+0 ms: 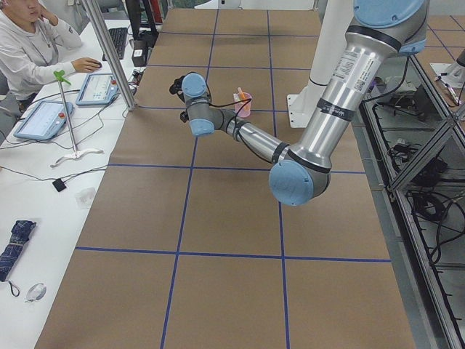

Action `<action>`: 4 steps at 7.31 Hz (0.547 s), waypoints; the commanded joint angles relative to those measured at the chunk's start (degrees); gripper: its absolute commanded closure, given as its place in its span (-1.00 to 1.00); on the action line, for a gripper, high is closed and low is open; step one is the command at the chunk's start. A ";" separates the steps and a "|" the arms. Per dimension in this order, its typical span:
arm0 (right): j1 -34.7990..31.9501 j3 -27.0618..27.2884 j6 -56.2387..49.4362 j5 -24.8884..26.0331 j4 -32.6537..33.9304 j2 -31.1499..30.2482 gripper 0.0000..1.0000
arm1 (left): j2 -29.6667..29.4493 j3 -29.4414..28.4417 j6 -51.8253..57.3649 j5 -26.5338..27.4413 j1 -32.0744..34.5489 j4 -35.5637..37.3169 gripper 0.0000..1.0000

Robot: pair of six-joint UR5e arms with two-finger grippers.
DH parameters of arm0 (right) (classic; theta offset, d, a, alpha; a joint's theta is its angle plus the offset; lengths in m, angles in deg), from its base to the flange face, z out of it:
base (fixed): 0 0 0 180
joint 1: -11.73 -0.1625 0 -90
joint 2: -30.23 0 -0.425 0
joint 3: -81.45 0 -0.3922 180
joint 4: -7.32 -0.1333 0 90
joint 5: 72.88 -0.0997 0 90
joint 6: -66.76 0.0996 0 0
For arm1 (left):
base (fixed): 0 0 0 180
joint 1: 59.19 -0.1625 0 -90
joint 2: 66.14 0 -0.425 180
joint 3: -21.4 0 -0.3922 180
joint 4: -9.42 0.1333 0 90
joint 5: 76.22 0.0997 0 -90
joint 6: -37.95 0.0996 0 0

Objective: Collect pens into pen holder
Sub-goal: 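Open the left gripper and withdraw it from the cup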

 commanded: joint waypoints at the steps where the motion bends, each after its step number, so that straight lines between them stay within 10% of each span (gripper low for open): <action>1: -1.89 -0.03 -1.19 -0.07 -0.17 -3.63 -0.99 | 5.59 -0.06 21.40 -2.91 10.14 15.07 -0.98; 4: -1.89 -0.30 -1.19 0.01 -0.26 -3.65 -0.99 | 7.80 0.38 46.52 -2.83 23.33 40.64 -0.98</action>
